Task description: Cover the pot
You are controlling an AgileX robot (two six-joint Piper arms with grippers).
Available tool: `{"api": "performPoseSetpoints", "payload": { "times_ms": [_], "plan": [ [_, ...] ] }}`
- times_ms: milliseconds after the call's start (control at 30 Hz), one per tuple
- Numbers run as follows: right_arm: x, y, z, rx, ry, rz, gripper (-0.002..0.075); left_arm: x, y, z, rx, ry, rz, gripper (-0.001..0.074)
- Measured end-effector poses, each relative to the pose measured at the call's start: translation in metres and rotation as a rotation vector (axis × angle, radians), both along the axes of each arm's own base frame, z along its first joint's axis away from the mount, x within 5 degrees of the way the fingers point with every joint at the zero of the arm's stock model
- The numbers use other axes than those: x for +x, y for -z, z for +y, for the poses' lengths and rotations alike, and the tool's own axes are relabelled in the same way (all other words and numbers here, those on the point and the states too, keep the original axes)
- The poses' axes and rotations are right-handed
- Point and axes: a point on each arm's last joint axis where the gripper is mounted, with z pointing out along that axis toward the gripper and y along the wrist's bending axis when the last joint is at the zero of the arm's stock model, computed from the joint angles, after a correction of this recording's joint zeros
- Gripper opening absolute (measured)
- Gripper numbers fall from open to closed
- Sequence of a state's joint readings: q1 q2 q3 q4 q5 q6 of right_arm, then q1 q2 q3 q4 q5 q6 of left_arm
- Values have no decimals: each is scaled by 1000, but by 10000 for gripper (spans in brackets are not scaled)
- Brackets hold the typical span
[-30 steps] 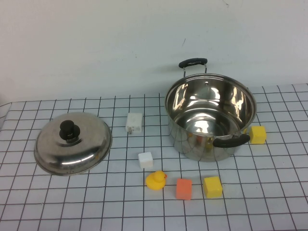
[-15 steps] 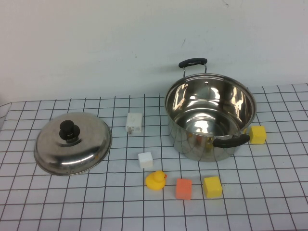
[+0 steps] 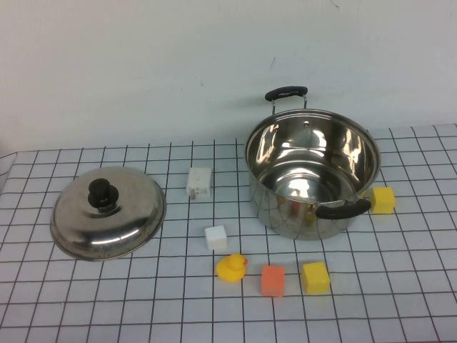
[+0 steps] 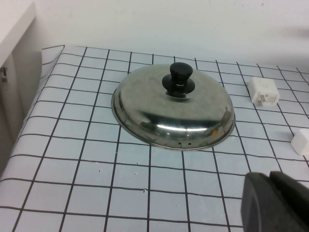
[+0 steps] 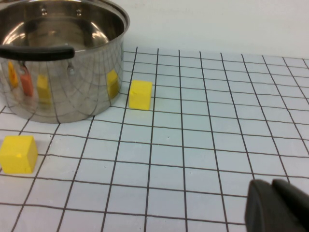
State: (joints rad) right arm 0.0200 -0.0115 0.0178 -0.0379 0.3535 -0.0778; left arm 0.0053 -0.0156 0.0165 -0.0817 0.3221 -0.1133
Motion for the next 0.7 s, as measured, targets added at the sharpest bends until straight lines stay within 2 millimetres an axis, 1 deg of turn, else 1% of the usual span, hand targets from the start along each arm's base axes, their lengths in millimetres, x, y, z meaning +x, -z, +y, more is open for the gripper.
{"api": "performPoseSetpoints", "payload": {
  "times_ms": [200, 333, 500, 700],
  "plan": [
    [0, 0, 0, 0, 0, 0, 9, 0, 0, 0, 0, 0, 0, -1],
    [0, 0, 0, 0, 0, 0, 9, 1, -4, 0, 0, -4, -57, -1],
    [0, 0, 0, 0, 0, 0, 9, 3, -23, 2, 0, -19, -264, -1],
    [0, 0, 0, 0, 0, 0, 9, 1, -44, 3, 2, -35, -498, -1]
  ]
}}
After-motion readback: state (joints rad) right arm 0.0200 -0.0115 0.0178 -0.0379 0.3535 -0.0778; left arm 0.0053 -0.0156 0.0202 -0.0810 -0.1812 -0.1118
